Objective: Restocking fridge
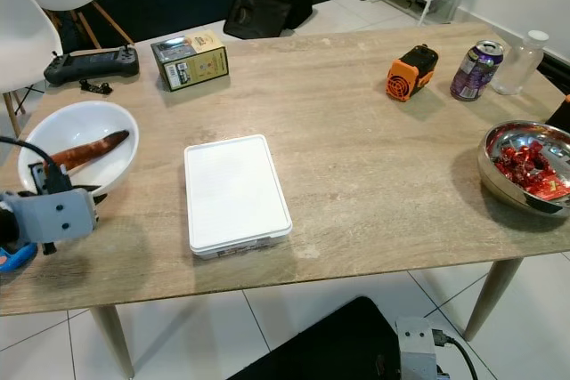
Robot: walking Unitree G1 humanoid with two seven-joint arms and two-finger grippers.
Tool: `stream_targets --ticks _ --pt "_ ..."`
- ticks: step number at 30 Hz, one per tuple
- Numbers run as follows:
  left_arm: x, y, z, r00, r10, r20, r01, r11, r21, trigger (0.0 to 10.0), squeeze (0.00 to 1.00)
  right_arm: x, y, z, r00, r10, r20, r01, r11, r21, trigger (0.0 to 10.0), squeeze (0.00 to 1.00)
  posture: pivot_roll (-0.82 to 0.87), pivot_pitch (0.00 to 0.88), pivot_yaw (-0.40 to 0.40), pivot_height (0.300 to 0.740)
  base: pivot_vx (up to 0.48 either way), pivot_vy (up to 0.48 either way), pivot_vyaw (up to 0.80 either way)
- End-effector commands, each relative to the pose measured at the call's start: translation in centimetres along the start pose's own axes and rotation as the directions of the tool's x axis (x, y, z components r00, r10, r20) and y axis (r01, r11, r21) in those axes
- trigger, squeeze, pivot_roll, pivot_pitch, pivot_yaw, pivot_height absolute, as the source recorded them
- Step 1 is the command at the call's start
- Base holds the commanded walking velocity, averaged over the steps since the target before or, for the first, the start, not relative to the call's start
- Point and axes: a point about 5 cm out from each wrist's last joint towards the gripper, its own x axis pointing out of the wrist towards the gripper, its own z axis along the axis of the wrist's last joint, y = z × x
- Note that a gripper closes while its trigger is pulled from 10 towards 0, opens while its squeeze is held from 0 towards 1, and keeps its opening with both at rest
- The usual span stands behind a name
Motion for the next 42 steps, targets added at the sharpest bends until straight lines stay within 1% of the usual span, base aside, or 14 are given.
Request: stream_targets --ticks 1,5,6,10,18,22,26,32,35,36,37,38,39,42 --pt "1.2 -0.1 1.8 0.994 -0.056 0.094 0.052 0.998 0.038 10.0 0.0 -0.2 0.2 -0.9 0.999 0.003 -0.037 -0.003 1.0 -0.002 10.0 0.04 0.04 0.139 0.023 0.717 0.0 0.0 0.0" --pt "2.1 -0.3 2.4 0.988 -0.089 0.125 0.079 0.994 0.076 10.0 0.0 -0.2 0.2 -0.9 0.999 0.005 -0.037 -0.006 1.0 -0.004 10.0 0.04 0.04 0.132 0.017 0.717 0.0 0.0 0.0" --pt "3.2 0.0 2.7 0.984 -0.116 0.137 0.097 0.985 0.14 10.0 0.0 -0.3 0.2 -0.9 0.999 0.007 -0.037 -0.007 1.0 -0.007 10.0 0.04 0.03 0.126 0.012 0.717 0.0 0.0 0.0" --pt "4.0 0.5 2.8 0.982 -0.128 0.139 0.104 0.981 0.166 10.0 0.0 -0.3 0.0 -1.0 0.999 0.005 -0.038 -0.005 1.0 -0.009 10.0 0.04 0.03 0.125 0.011 0.717 0.0 0.0 0.0" --pt "6.5 1.8 2.4 0.983 -0.131 0.127 0.109 0.98 0.168 10.0 0.0 -0.3 -0.3 -0.9 0.999 -0.001 -0.035 0.0 1.0 -0.014 10.0 0.04 0.01 0.13 0.01 0.717 0.0 0.0 0.0" --pt "7.7 2.6 3.1 0.978 -0.127 0.167 0.108 0.987 0.121 10.0 0.0 -0.3 -0.3 -1.0 0.999 -0.002 -0.036 0.002 1.0 -0.013 10.0 0.04 0.0 0.134 0.009 0.717 0.0 0.0 0.0" --pt "9.0 2.0 5.3 0.942 -0.208 0.264 0.166 0.971 0.172 10.0 0.0 -0.5 -0.1 -1.3 0.999 0.003 -0.041 -0.004 1.0 -0.014 10.0 0.04 0.0 0.141 0.011 0.717 0.0 0.0 0.0" --pt "8.6 0.3 7.2 0.87 -0.354 0.342 0.273 0.925 0.263 10.0 0.0 -0.6 -0.1 -1.5 0.999 0.003 -0.042 -0.004 1.0 -0.013 10.0 0.04 0.0 0.144 0.013 0.717 0.0 0.0 0.0" --pt "8.4 0.1 7.1 0.864 -0.377 0.334 0.291 0.915 0.28 10.0 0.0 -0.6 -0.1 -1.5 0.999 0.002 -0.043 -0.003 1.0 -0.013 10.0 0.04 0.0 0.145 0.012 0.717 0.0 0.0 0.0" --pt "8.3 0.0 6.9 0.864 -0.382 0.328 0.296 0.912 0.283 10.0 0.15 -0.6 -0.1 -1.5 0.999 0.002 -0.043 -0.003 1.0 -0.013 10.0 0.04 0.0 0.145 0.011 0.717 0.0 0.0 0.0" --pt "8.3 0.0 6.9 0.864 -0.382 0.328 0.296 0.912 0.283 10.0 0.15 -0.6 -0.1 -1.5 0.999 0.002 -0.043 -0.003 1.0 -0.013 10.0 0.04 0.0 0.145 0.011 0.717 0.0 0.0 0.0" --pt "8.3 0.1 6.9 0.866 -0.374 0.332 0.292 0.917 0.272 10.0 0.33 -0.6 -0.1 -1.6 0.999 0.003 -0.045 -0.003 1.0 -0.014 10.0 0.04 0.0 0.145 0.011 0.717 0.0 0.0 0.0" --pt "8.3 0.1 6.8 0.868 -0.365 0.337 0.284 0.921 0.267 10.0 1.0 -0.6 -0.1 -1.6 0.999 0.004 -0.046 -0.004 1.0 -0.016 10.0 0.04 0.01 0.143 0.009 0.717 0.0 0.0 0.0" --pt "8.4 0.4 6.8 0.876 -0.345 0.338 0.266 0.929 0.259 10.0 1.0 -0.5 0.0 -1.5 0.999 0.007 -0.049 -0.008 1.0 -0.017 10.0 0.04 0.01 0.14 0.008 0.717 0.0 0.0 0.0"
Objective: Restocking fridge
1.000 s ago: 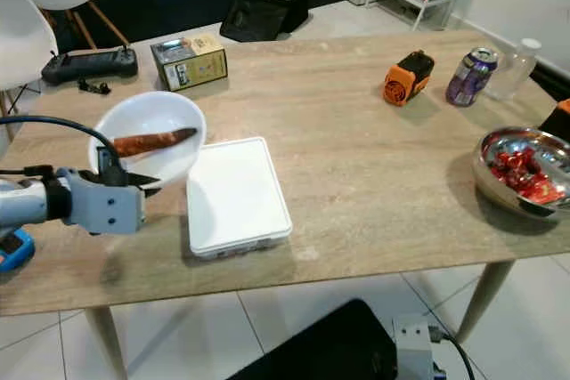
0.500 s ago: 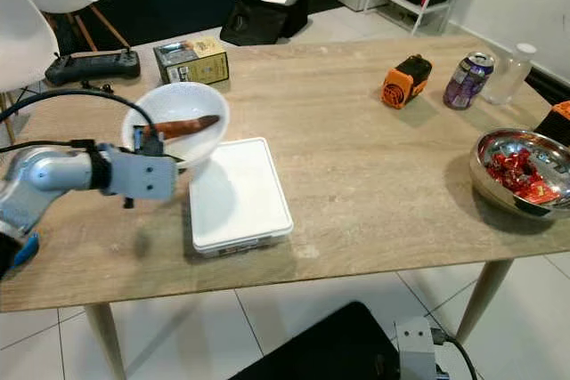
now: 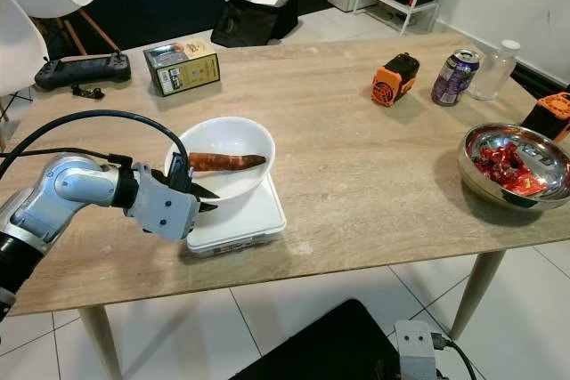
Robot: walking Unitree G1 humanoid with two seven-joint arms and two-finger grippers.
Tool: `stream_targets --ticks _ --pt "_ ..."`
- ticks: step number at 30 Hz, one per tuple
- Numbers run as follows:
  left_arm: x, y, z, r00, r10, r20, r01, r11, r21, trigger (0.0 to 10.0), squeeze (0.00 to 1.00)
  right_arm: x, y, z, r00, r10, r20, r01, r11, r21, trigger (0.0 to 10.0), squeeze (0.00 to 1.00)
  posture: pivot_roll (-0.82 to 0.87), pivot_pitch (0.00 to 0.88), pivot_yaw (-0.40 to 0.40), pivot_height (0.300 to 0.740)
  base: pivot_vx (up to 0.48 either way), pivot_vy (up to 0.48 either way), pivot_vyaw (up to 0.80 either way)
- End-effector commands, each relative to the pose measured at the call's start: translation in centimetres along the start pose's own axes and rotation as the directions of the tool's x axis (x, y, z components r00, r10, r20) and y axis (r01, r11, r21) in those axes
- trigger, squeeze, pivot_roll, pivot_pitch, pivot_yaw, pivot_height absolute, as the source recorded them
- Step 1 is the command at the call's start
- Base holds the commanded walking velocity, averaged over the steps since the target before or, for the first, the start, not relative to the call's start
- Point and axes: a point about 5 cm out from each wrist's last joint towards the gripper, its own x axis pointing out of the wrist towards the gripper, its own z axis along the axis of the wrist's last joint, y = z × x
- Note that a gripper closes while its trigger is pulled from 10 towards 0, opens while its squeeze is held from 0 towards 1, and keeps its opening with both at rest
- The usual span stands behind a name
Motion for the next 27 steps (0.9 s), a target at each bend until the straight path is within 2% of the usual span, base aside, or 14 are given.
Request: stream_targets --ticks 1,7,8,9,10,16,18,19,20,22,24,25,26,27 --pt "-0.1 -0.2 -0.2 1.0 0.005 -0.004 -0.005 1.0 0.004 10.0 1.0 -0.3 0.1 -0.9 0.999 0.004 -0.033 -0.003 1.0 0.0 10.0 0.04 0.01 0.14 0.008 0.717 0.0 0.0 0.0" --pt "-0.3 0.9 -0.1 0.993 0.116 0.001 -0.116 0.99 0.075 10.0 1.0 -0.1 0.2 -0.5 1.0 0.007 -0.023 -0.006 1.0 0.004 10.0 0.04 0.01 0.135 0.007 0.717 0.0 0.0 0.0" --pt "-0.6 1.6 0.3 0.985 0.171 0.017 -0.172 0.981 0.094 10.0 0.68 -0.1 0.3 -0.5 1.0 0.007 -0.022 -0.007 1.0 0.004 10.0 0.04 0.0 0.135 0.005 0.717 0.0 0.0 0.0" --pt "-0.8 2.0 0.5 0.979 0.204 0.028 -0.206 0.973 0.104 10.0 0.68 -0.1 0.3 -0.5 1.0 0.007 -0.022 -0.007 1.0 0.003 10.0 0.04 0.0 0.135 0.005 0.717 0.0 0.0 0.0" --pt "-1.5 2.6 0.9 0.972 0.233 0.039 -0.236 0.966 0.11 10.0 0.0 -0.2 0.2 -0.6 1.0 0.006 -0.024 -0.006 1.0 0.002 10.0 0.04 0.01 0.137 0.002 0.717 0.0 0.0 0.0" --pt "-3.2 3.1 1.8 0.969 0.245 0.044 -0.248 0.962 0.114 10.0 0.0 -0.3 -0.1 -0.9 1.0 0.003 -0.031 -0.003 1.0 -0.002 10.0 0.04 0.01 0.138 0.0 0.717 0.0 0.0 0.0" --pt "-5.0 3.1 2.3 0.972 0.234 0.022 -0.235 0.97 0.064 10.0 0.0 -0.3 -0.2 -1.0 0.999 0.003 -0.033 -0.004 1.0 -0.005 10.0 0.04 0.01 0.142 -0.002 0.717 0.0 0.0 0.0" --pt "-5.0 3.1 2.3 0.972 0.234 0.022 -0.235 0.97 0.064 10.0 0.0 -0.3 -0.2 -1.0 0.999 0.003 -0.033 -0.004 1.0 -0.005 10.0 0.04 0.01 0.142 -0.002 0.717 0.0 0.0 0.0" --pt "-5.9 3.1 2.4 0.969 0.248 0.011 -0.248 0.969 0.013 10.0 0.0 -0.3 -0.2 -1.0 0.999 0.005 -0.034 -0.005 1.0 -0.008 10.0 0.04 0.02 0.143 -0.005 0.717 0.0 0.0 0.0" --pt "-5.9 3.1 2.4 0.969 0.248 0.011 -0.248 0.969 0.013 10.0 0.0 -0.3 -0.2 -1.0 0.999 0.005 -0.034 -0.005 1.0 -0.008 10.0 0.04 0.02 0.143 -0.005 0.717 0.0 0.0 0.0" --pt "-7.2 3.1 1.7 0.938 0.344 -0.031 -0.345 0.93 -0.128 10.0 0.0 -0.2 0.1 -0.8 0.999 0.014 -0.034 -0.015 1.0 -0.015 10.0 0.04 0.03 0.142 -0.009 0.717 0.0 0.0 0.0" --pt "-7.5 3.1 0.9 0.905 0.42 -0.068 -0.424 0.883 -0.2 10.0 0.0 -0.2 0.2 -0.6 0.999 0.019 -0.031 -0.019 1.0 -0.017 10.0 0.04 0.03 0.142 -0.01 0.717 0.0 0.0 0.0" --pt "-7.5 3.1 0.9 0.905 0.42 -0.068 -0.424 0.883 -0.2 10.0 0.0 -0.2 0.2 -0.6 0.999 0.019 -0.031 -0.019 1.0 -0.017 10.0 0.04 0.03 0.142 -0.01 0.717 0.0 0.0 0.0" --pt "-7.8 3.1 -0.2 0.854 0.507 -0.116 -0.518 0.805 -0.29 10.0 0.0 -0.1 0.3 -0.5 0.999 0.022 -0.027 -0.022 1.0 -0.018 10.0 0.04 0.03 0.142 -0.012 0.717 0.0 0.0 0.0"
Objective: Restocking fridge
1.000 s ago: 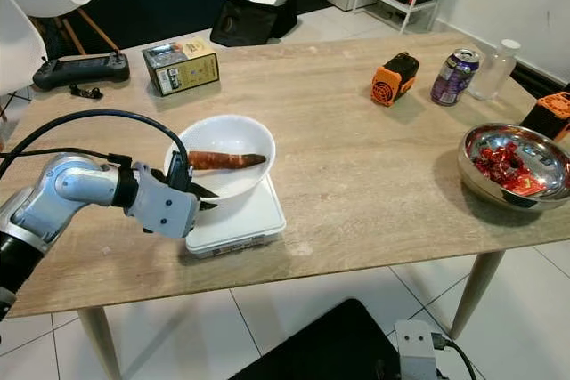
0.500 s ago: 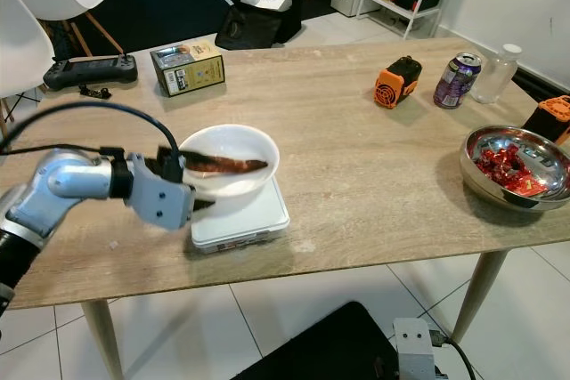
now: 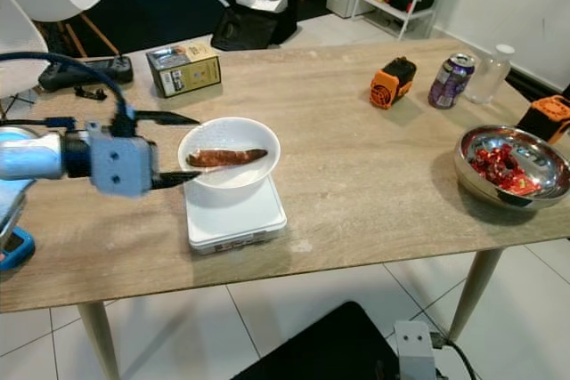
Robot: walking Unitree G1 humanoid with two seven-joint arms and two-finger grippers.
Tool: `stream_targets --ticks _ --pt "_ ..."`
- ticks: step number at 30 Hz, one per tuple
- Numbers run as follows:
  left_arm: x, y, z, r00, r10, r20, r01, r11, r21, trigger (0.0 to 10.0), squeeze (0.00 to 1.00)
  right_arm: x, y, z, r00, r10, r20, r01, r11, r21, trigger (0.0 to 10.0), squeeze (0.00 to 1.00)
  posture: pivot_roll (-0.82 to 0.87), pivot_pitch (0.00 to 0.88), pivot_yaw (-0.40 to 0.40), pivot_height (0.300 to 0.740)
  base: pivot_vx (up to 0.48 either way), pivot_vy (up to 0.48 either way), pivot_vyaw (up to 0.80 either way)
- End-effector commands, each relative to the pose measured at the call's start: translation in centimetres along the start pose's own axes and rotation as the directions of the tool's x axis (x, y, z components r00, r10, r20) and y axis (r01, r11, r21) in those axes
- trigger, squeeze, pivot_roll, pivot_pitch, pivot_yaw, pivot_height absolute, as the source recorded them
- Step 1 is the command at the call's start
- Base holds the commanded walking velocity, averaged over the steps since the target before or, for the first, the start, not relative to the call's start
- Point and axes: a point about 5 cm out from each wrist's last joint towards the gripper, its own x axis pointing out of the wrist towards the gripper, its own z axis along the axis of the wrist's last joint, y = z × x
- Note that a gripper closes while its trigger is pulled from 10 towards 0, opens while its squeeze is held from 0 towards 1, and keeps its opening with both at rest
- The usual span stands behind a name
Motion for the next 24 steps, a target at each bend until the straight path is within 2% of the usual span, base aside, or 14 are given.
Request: stream_targets --ticks 1,3,4,6,8,10,11,12,13,14,16,17,19,24 --pt "-0.4 0.2 -0.9 0.997 0.072 -0.026 -0.074 0.994 -0.079 10.0 0.0 -0.2 0.2 -0.7 0.999 0.009 -0.034 -0.009 1.0 -0.004 10.0 0.04 0.03 0.142 -0.012 0.717 0.0 0.0 0.0" --pt "-0.4 0.4 -2.4 0.968 0.24 -0.078 -0.253 0.929 -0.271 10.0 0.0 -0.1 0.2 -0.6 0.999 0.011 -0.03 -0.011 1.0 -0.005 10.0 0.04 0.02 0.141 -0.016 0.717 0.0 0.0 0.0" --pt "-0.4 0.4 -2.4 0.968 0.24 -0.078 -0.253 0.929 -0.271 10.0 0.0 -0.1 0.2 -0.6 0.999 0.011 -0.03 -0.011 1.0 -0.005 10.0 0.04 0.02 0.141 -0.016 0.717 0.0 0.0 0.0" --pt "-0.2 0.3 -3.4 0.925 0.352 -0.142 -0.378 0.825 -0.421 10.0 0.0 -0.1 0.1 -0.6 0.999 0.013 -0.031 -0.013 1.0 -0.009 10.0 0.04 0.02 0.137 -0.018 0.717 0.0 0.0 0.0" --pt "-0.2 0.4 -3.9 0.9 0.398 -0.177 -0.433 0.768 -0.472 10.0 0.0 -0.1 0.1 -0.6 0.999 0.014 -0.032 -0.014 1.0 -0.01 10.0 0.04 0.02 0.137 -0.018 0.717 0.0 0.0 0.0" --pt "-0.2 0.4 -3.9 0.9 0.398 -0.177 -0.433 0.768 -0.472 10.0 0.0 -0.1 0.1 -0.6 0.999 0.014 -0.032 -0.014 1.0 -0.01 10.0 0.04 0.02 0.137 -0.018 0.717 0.0 0.0 0.0" --pt "-0.1 0.6 -4.3 0.875 0.439 -0.204 -0.475 0.7 -0.533 10.0 0.0 -0.1 0.1 -0.6 0.999 0.014 -0.032 -0.014 1.0 -0.011 10.0 0.04 0.02 0.135 -0.019 0.717 0.0 0.0 0.0" --pt "-0.1 0.6 -4.3 0.875 0.439 -0.204 -0.475 0.7 -0.533 10.0 0.0 -0.1 0.1 -0.6 0.999 0.014 -0.032 -0.014 1.0 -0.011 10.0 0.04 0.02 0.135 -0.019 0.717 0.0 0.0 0.0" --pt "0.0 0.9 -4.6 0.847 0.474 -0.24 -0.514 0.615 -0.598 10.0 0.0 -0.1 0.2 -0.6 0.999 0.015 -0.03 -0.015 1.0 -0.011 10.0 0.04 0.02 0.132 -0.018 0.717 0.0 0.0 0.0" --pt "0.0 0.9 -4.6 0.847 0.474 -0.24 -0.514 0.615 -0.598 10.0 0.0 -0.1 0.2 -0.6 0.999 0.015 -0.03 -0.015 1.0 -0.011 10.0 0.04 0.02 0.132 -0.018 0.717 0.0 0.0 0.0" --pt "0.7 1.2 -5.5 0.813 0.478 -0.331 -0.547 0.433 -0.717 10.0 0.0 0.0 0.3 -0.4 1.0 0.016 -0.024 -0.016 1.0 -0.011 10.0 0.04 0.01 0.128 -0.016 0.717 0.0 0.0 0.0" --pt "0.7 1.2 -5.5 0.813 0.478 -0.331 -0.547 0.433 -0.717 10.0 0.0 0.0 0.3 -0.4 1.0 0.016 -0.024 -0.016 1.0 -0.011 10.0 0.04 0.01 0.128 -0.016 0.717 0.0 0.0 0.0" --pt "1.9 1.0 -5.6 0.835 0.424 -0.352 -0.508 0.343 -0.791 10.0 0.0 0.0 0.3 -0.3 1.0 0.015 -0.021 -0.015 1.0 -0.008 10.0 0.04 0.01 0.126 -0.014 0.717 0.0 0.0 0.0" --pt "3.7 0.1 -5.6 0.872 0.324 -0.366 -0.462 0.304 -0.833 10.0 0.0 0.0 0.4 -0.3 1.0 0.014 -0.02 -0.014 1.0 -0.005 10.0 0.04 0.0 0.133 0.001 0.717 0.0 0.0 0.0"
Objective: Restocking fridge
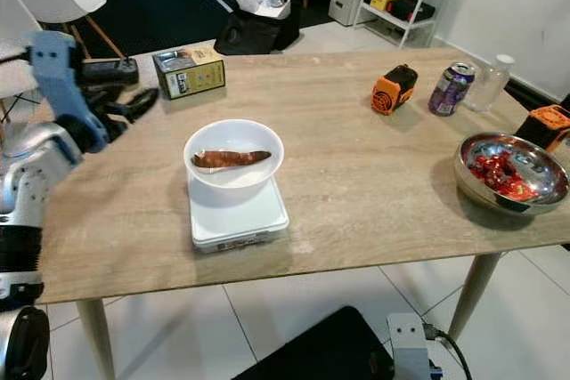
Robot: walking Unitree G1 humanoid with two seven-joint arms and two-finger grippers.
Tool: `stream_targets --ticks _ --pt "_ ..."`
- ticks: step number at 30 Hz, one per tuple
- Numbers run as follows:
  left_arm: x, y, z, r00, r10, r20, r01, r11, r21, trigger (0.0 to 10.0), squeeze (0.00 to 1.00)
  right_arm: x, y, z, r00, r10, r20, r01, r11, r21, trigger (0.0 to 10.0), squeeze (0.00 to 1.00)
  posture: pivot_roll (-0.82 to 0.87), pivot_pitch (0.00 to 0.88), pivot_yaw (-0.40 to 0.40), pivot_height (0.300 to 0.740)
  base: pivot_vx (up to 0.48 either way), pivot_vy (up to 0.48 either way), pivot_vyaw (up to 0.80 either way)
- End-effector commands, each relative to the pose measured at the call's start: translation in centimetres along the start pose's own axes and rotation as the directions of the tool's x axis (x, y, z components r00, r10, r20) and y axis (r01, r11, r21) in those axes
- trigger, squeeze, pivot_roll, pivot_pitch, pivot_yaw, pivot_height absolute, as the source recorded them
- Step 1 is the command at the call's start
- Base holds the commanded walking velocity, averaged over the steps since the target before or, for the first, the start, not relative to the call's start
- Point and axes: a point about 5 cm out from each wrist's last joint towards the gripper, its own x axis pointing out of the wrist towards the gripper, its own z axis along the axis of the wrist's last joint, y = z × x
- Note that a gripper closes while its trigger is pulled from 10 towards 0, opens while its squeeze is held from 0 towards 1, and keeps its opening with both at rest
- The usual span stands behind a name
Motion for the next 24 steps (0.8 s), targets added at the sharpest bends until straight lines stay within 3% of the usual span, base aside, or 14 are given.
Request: stream_targets --ticks 1,7,12,13,15,16,19,20,21,22,24 --pt "1.0 -0.7 -1.8 0.996 -0.013 -0.09 0.011 1.0 -0.014 10.0 0.0 -0.3 0.1 -0.9 1.0 -0.006 -0.028 0.007 1.0 0.01 10.0 0.04 -0.01 0.136 0.008 0.717 0.0 0.0 0.0" --pt "2.5 -1.5 -5.2 0.98 0.003 -0.201 -0.003 1.0 0.001 10.0 0.0 -0.6 0.0 -1.4 0.999 -0.019 -0.029 0.02 0.999 0.029 10.0 0.04 -0.04 0.149 0.024 0.717 0.0 0.0 0.0" --pt "2.9 -1.8 -6.2 0.971 0.005 -0.239 -0.004 1.0 0.001 9.6 0.0 -0.9 -0.2 -2.0 0.999 -0.026 -0.032 0.027 0.999 0.034 10.0 0.04 -0.05 0.168 0.032 0.717 0.0 0.0 0.0" --pt "3.1 -2.0 -6.3 0.97 -0.003 -0.245 0.002 1.0 -0.005 8.7 0.0 -1.0 -0.3 -2.2 0.999 -0.029 -0.035 0.03 0.999 0.034 10.0 0.04 -0.06 0.174 0.034 0.717 0.0 0.0 0.0" --pt "3.2 -2.2 -6.3 0.969 -0.012 -0.247 0.01 1.0 -0.008 8.6 0.0 -1.1 -0.4 -2.3 0.999 -0.032 -0.037 0.033 0.999 0.035 10.0 0.04 -0.06 0.179 0.038 0.717 0.0 0.0 0.0" --pt "3.3 -2.5 -6.1 0.97 -0.029 -0.243 0.028 1.0 -0.006 7.5 0.0 -1.2 -0.5 -2.5 0.999 -0.035 -0.04 0.036 0.999 0.036 10.0 0.04 -0.06 0.18 0.039 0.717 0.0 0.0 0.0" --pt "3.4 -2.8 -6.0 0.969 -0.047 -0.243 0.048 0.999 0.0 6.7 0.0 -1.2 -0.6 -2.7 0.998 -0.037 -0.041 0.039 0.999 0.037 10.0 0.04 -0.07 0.179 0.037 0.717 0.0 0.0 0.0" --pt "3.6 -3.1 -6.1 0.966 -0.065 -0.251 0.07 0.997 0.012 5.3 0.0 -1.3 -0.6 -2.7 0.998 -0.038 -0.041 0.04 0.999 0.037 10.0 0.04 -0.07 0.179 0.036 0.717 0.0 0.0 0.0" --pt "3.6 -3.1 -6.1 0.966 -0.065 -0.251 0.07 0.997 0.012 5.3 0.0 -1.3 -0.6 -2.7 0.998 -0.038 -0.041 0.04 0.999 0.037 10.0 0.04 -0.07 0.179 0.036 0.717 0.0 0.0 0.0" --pt "3.7 -3.4 -6.4 0.96 -0.083 -0.268 0.094 0.995 0.03 4.3 0.0 -1.3 -0.6 -2.7 0.998 -0.039 -0.041 0.04 0.999 0.036 10.0 0.04 -0.07 0.18 0.035 0.717 0.0 0.0 0.0" --pt "3.7 -3.6 -6.9 0.952 -0.093 -0.291 0.116 0.991 0.065 4.3 0.0 -1.3 -0.6 -2.7 0.998 -0.039 -0.042 0.04 0.999 0.036 10.0 0.04 -0.07 0.18 0.033 0.717 0.0 0.0 0.0"
